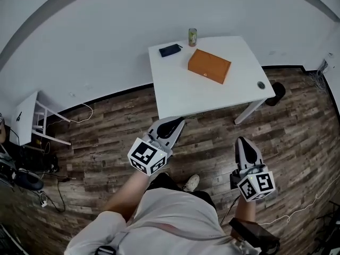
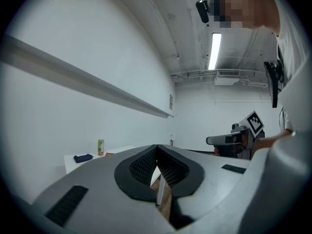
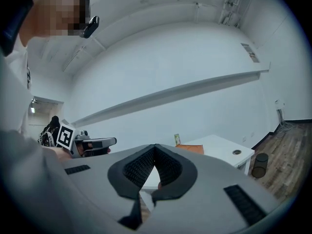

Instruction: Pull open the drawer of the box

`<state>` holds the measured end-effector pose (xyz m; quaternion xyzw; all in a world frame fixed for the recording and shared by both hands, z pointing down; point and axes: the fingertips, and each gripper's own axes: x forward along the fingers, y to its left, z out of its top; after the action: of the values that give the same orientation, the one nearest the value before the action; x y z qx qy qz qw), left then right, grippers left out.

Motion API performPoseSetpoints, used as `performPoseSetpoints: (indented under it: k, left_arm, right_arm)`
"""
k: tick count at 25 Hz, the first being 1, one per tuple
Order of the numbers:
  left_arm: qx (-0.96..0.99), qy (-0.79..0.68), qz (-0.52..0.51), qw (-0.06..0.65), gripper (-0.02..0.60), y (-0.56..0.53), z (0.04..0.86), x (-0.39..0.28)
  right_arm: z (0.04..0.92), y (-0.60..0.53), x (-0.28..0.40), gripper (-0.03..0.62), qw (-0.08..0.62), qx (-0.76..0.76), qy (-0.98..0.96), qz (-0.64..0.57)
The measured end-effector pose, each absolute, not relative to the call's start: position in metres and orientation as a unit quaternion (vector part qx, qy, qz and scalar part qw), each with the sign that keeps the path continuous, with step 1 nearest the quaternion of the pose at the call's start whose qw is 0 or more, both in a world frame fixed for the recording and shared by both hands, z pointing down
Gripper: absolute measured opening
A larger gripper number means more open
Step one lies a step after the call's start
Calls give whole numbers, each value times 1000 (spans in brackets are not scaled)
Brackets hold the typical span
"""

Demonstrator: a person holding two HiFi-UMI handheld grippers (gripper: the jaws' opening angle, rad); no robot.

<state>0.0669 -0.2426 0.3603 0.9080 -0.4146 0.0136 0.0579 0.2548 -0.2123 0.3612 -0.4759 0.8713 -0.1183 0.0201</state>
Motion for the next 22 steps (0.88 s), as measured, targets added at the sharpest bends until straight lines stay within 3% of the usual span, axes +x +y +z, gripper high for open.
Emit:
performPoseSetpoints:
  k: [22]
  left_arm:
    - [907, -407, 70, 83, 11, -432, 430, 49]
  right_arm:
    - [414, -311, 234, -8, -27, -541, 824, -166]
